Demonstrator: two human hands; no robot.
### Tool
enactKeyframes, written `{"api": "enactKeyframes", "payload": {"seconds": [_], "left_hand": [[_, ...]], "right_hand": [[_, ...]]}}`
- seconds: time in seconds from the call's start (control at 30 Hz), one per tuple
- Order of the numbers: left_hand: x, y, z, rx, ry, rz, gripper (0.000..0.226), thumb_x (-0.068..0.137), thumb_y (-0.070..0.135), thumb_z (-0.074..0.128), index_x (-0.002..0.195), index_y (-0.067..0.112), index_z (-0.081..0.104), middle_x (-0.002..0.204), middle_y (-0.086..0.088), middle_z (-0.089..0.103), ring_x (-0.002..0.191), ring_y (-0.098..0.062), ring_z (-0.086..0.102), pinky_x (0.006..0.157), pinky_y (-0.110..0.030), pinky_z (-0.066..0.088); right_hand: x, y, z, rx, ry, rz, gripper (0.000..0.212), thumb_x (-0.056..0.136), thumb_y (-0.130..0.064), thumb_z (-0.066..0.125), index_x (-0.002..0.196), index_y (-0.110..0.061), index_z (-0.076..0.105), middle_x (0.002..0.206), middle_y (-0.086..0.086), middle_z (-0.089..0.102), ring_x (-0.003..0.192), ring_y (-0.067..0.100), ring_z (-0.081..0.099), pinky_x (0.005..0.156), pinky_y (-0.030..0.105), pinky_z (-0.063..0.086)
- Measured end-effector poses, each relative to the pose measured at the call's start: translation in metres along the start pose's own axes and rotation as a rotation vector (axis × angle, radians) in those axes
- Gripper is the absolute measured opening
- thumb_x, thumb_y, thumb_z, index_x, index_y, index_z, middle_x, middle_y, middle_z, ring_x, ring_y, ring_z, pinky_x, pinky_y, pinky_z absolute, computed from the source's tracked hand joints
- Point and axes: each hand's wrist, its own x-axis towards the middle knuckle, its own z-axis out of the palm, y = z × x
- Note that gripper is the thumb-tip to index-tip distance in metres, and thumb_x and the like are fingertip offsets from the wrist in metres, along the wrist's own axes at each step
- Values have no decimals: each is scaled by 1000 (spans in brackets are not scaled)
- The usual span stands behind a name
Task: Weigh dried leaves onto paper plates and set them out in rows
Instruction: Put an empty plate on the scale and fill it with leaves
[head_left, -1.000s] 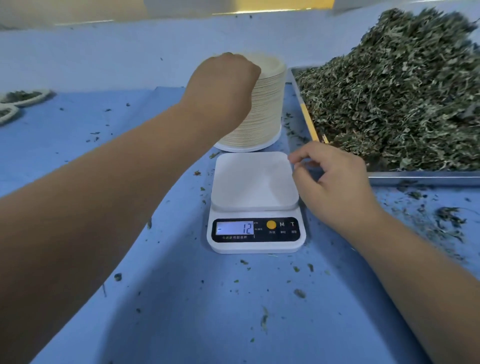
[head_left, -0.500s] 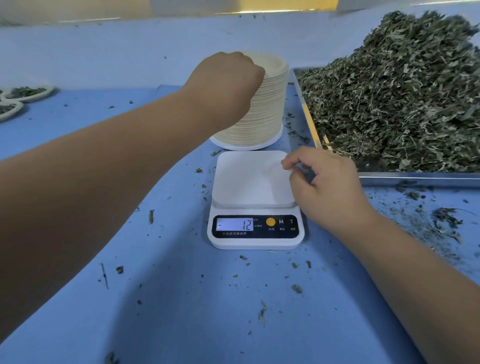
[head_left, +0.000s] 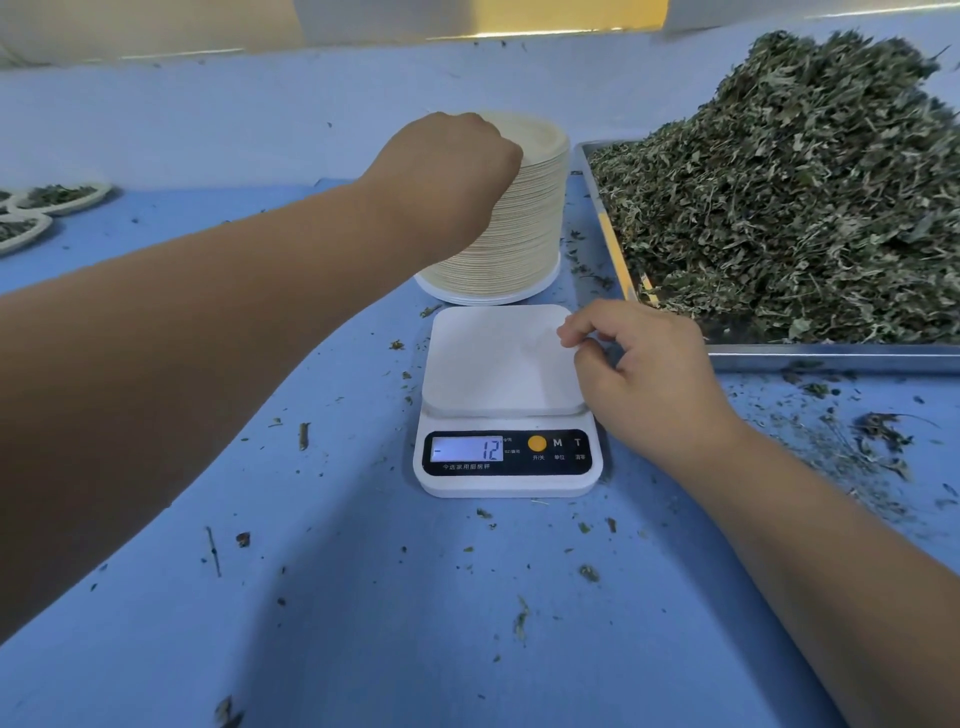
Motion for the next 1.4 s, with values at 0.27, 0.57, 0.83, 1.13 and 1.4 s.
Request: {"api": "enactKeyframes", "payload": {"seconds": [0.27, 0.57, 0.83, 1.13, 1.4], "left_hand": [[1, -7, 1, 43, -31, 40, 14, 87, -7, 46, 96, 4, 49, 71, -6, 32, 54, -23, 27, 49, -30, 15], [1, -11, -6, 102, 48, 144, 48, 87, -5, 52, 125, 11, 27, 65, -10, 42, 49, -23, 34, 47, -30, 18], [-4, -9, -3, -54, 185, -52, 34, 80, -6, 52, 105, 11, 36, 74, -7, 42, 64, -30, 40, 51, -33, 22], [-4, -2, 7, -568, 380, -506, 30, 72, 2, 39, 93, 12, 57, 97, -10, 60, 105, -32, 49, 77, -37, 40], [-43, 22, 25, -999, 702, -594, 25, 77, -5, 49, 85, 10, 68, 104, 10, 59, 109, -12, 58, 80, -24, 45]], "right_hand": [[0, -3, -1, 5, 24, -5, 22, 86, 3, 58, 91, -10, 75, 91, 5, 74, 62, 6, 56, 68, 33, 51], [0, -4, -2, 12, 13, 18, 21, 87, 1, 57, 90, -11, 75, 89, 4, 73, 59, -4, 54, 60, 28, 50], [0, -5, -2, -2, 2, 13, 22, 87, 0, 57, 90, -12, 75, 90, 2, 74, 72, 11, 60, 69, 31, 51], [0, -4, -2, 12, -2, 5, 22, 87, 1, 58, 91, -11, 76, 90, 1, 74, 77, 13, 64, 70, 34, 54], [5, -9, -5, 244, 162, 232, 22, 84, -10, 55, 95, -24, 67, 82, -13, 70, 73, -1, 64, 70, 19, 49]]}}
